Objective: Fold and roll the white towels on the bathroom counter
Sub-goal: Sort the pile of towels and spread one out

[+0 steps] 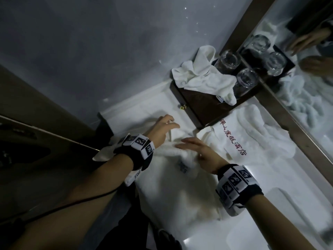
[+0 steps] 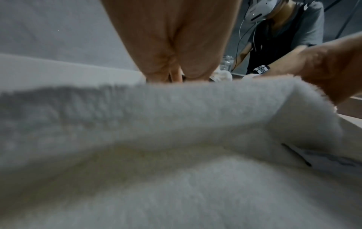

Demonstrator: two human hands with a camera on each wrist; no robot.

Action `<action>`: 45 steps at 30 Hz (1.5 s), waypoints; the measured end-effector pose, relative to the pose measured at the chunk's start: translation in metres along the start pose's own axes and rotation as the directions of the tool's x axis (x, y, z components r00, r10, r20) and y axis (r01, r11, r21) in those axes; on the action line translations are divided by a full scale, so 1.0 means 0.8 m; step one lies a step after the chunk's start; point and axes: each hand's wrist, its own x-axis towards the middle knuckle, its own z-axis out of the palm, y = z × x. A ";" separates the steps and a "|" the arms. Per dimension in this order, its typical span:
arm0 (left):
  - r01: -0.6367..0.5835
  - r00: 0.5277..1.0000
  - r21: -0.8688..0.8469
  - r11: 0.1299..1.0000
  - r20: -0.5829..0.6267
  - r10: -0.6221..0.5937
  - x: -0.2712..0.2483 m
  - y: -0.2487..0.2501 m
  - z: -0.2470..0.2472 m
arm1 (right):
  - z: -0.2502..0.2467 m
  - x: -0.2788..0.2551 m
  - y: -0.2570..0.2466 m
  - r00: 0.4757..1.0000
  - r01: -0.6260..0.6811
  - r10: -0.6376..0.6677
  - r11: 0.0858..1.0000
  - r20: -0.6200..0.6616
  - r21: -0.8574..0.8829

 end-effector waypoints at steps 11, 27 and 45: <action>0.031 0.999 -0.039 0.999 0.035 -0.030 0.017 0.008 0.013 | 0.000 0.011 0.009 0.915 -0.200 0.264 0.953 -0.306 0.226; -0.025 0.983 -0.319 0.947 -0.179 -0.034 0.016 0.024 0.001 | -0.018 -0.018 0.006 0.847 -0.111 0.155 0.987 -0.508 0.115; 0.083 0.971 -0.780 0.620 -0.077 -0.227 -0.009 0.056 -0.013 | 0.003 -0.018 -0.011 0.853 -0.298 0.363 0.928 -0.375 0.221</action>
